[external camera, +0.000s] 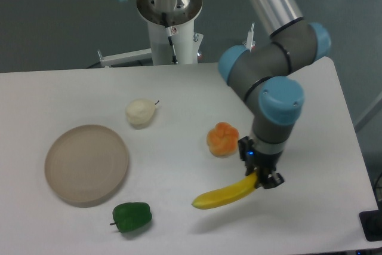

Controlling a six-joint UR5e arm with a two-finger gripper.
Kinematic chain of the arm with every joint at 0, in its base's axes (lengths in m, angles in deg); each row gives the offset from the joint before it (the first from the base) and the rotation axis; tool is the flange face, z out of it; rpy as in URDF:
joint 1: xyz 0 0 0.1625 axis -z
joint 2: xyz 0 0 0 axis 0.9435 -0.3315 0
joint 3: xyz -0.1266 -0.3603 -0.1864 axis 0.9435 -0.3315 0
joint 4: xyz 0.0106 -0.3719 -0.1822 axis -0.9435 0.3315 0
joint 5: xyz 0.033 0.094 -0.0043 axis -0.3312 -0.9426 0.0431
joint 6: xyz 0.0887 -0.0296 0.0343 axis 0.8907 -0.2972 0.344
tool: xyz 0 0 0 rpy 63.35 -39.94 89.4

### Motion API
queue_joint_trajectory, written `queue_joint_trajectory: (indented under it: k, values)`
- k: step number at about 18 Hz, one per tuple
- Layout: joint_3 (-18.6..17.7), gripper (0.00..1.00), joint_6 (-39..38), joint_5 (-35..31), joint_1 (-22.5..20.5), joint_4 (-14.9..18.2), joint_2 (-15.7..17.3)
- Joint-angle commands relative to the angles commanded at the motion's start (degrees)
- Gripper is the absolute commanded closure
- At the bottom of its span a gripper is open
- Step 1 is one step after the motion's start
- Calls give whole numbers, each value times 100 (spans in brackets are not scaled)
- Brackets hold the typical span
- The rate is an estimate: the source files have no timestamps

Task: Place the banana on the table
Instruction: 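Lower the held yellow banana toward the table beside the green pepper, then open the gripper to release the banana onto the table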

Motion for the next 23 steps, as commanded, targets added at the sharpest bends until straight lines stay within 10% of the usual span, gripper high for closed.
queue_joint_trajectory:
  k: [4,5,6,23]
  values:
    - [-203,61,9,-27,106,-141,-52]
    - [-194,43,9,-27,132,-150,-70]
    - [-203,0,9,-27,141,-167,-88]
    - [-106,0,123,-44,-298,-71,448]
